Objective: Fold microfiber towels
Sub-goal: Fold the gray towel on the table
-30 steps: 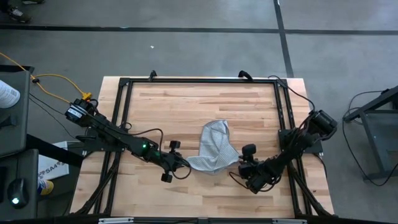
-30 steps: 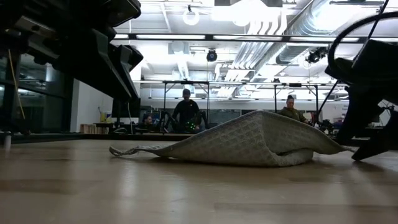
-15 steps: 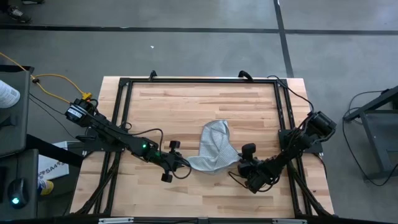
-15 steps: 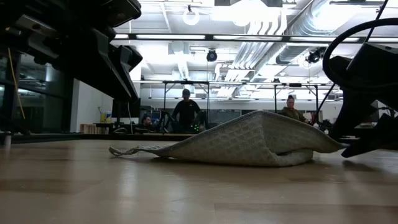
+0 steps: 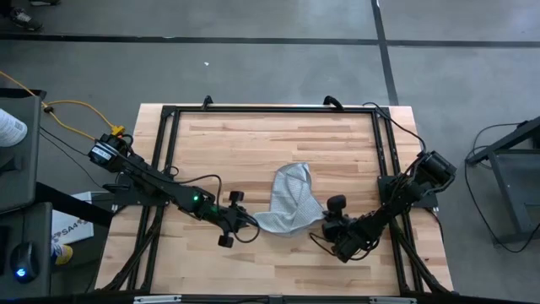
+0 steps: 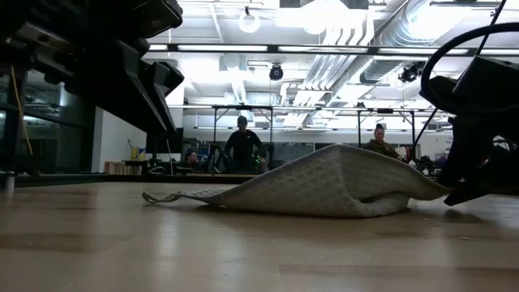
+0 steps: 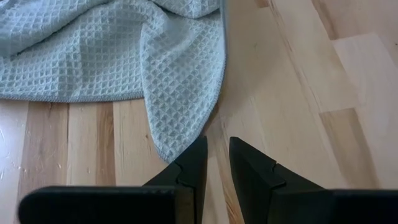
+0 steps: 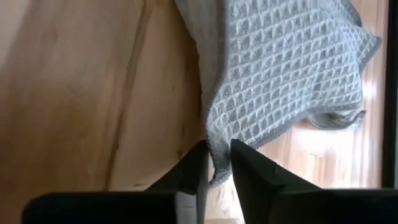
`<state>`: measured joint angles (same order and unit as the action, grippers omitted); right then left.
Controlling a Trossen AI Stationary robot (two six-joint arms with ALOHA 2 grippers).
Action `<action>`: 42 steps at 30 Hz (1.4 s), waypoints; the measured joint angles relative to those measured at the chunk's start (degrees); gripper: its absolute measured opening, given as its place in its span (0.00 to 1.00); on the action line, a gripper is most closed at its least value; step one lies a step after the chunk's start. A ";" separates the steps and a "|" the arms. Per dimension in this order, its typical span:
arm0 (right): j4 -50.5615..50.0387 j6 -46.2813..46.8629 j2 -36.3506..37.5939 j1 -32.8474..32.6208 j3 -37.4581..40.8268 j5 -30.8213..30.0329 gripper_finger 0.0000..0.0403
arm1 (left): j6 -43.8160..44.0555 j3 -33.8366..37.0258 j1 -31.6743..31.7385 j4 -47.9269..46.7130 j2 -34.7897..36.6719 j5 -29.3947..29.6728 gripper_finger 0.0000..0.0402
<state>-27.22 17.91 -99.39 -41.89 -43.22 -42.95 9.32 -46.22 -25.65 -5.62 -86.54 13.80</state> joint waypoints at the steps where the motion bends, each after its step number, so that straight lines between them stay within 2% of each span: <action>1: 0.42 0.00 0.00 0.00 0.00 0.03 0.12 | 0.00 0.00 0.00 -0.43 0.00 -0.02 0.17; 9: 1.37 -0.19 0.02 0.00 0.00 -0.08 0.02 | 0.00 0.00 0.00 -0.99 0.00 -2.40 0.17; 18: 1.42 -0.17 0.02 0.00 0.00 -0.10 0.01 | -2.09 -0.01 0.00 -3.16 -0.34 -2.95 0.17; 24: 2.70 -0.17 0.04 0.00 -0.02 -0.14 0.01 | -6.26 -0.04 0.07 0.04 -5.38 -2.26 0.17; 28: 3.30 -0.17 0.04 0.00 -0.02 -0.08 0.01 | -7.73 -0.02 0.04 1.69 -8.15 -0.53 0.17; 35: 3.81 -0.17 0.07 0.04 -0.02 0.01 0.01 | -10.23 -0.02 0.07 2.74 -8.09 4.69 0.17; 42: 4.34 -0.11 0.07 0.04 -0.02 0.03 0.01 | -12.13 -0.01 0.07 3.67 -9.61 6.07 0.17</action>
<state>-22.88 17.80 -99.33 -41.85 -43.24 -42.92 -2.81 -46.23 -25.58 -1.95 -96.15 19.88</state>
